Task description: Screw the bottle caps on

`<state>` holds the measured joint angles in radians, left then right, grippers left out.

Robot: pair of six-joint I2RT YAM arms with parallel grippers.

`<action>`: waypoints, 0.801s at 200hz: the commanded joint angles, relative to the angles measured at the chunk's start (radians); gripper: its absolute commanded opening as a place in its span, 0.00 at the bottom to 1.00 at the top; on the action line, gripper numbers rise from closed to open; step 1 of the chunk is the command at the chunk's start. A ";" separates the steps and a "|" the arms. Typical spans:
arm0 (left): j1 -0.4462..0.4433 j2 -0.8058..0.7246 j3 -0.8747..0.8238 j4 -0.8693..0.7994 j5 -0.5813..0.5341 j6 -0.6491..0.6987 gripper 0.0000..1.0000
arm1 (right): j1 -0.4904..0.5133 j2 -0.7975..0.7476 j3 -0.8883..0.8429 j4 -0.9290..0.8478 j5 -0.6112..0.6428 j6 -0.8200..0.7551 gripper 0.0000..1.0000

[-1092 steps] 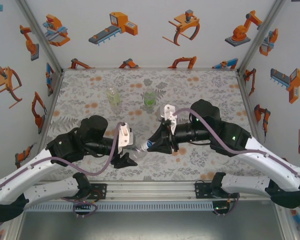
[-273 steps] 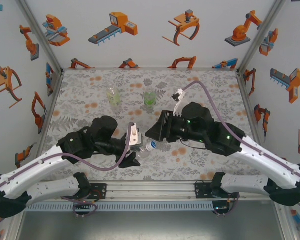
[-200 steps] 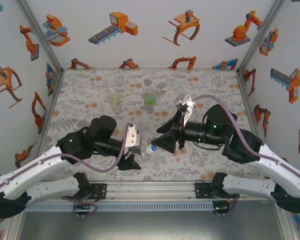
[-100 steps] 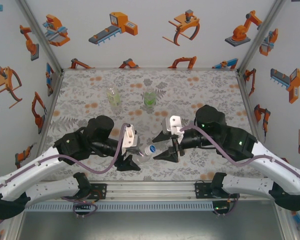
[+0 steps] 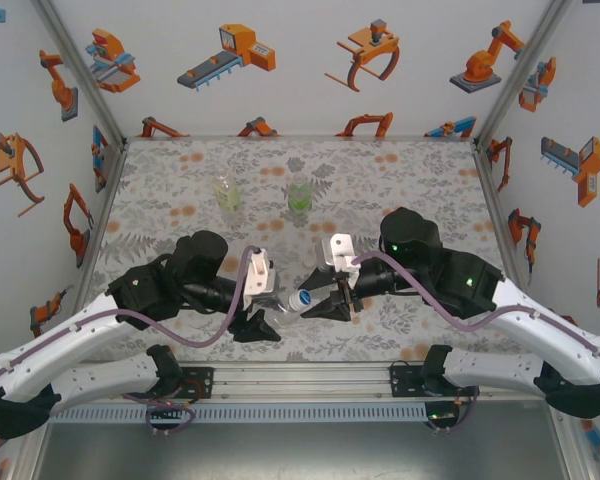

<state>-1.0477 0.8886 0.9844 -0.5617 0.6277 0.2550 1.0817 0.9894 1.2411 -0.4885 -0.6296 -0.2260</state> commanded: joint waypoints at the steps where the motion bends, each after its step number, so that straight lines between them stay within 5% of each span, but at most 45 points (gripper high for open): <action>1: -0.006 -0.003 0.037 -0.016 0.014 -0.011 0.00 | -0.001 -0.001 0.029 0.043 -0.030 0.000 0.47; 160: -0.006 0.004 0.025 -0.013 0.007 -0.011 0.00 | -0.001 -0.017 0.031 0.036 0.010 0.010 0.44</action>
<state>-1.0477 0.8967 0.9863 -0.5694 0.6247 0.2546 1.0817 0.9890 1.2411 -0.4808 -0.6239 -0.2249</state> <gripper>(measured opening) 0.548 0.437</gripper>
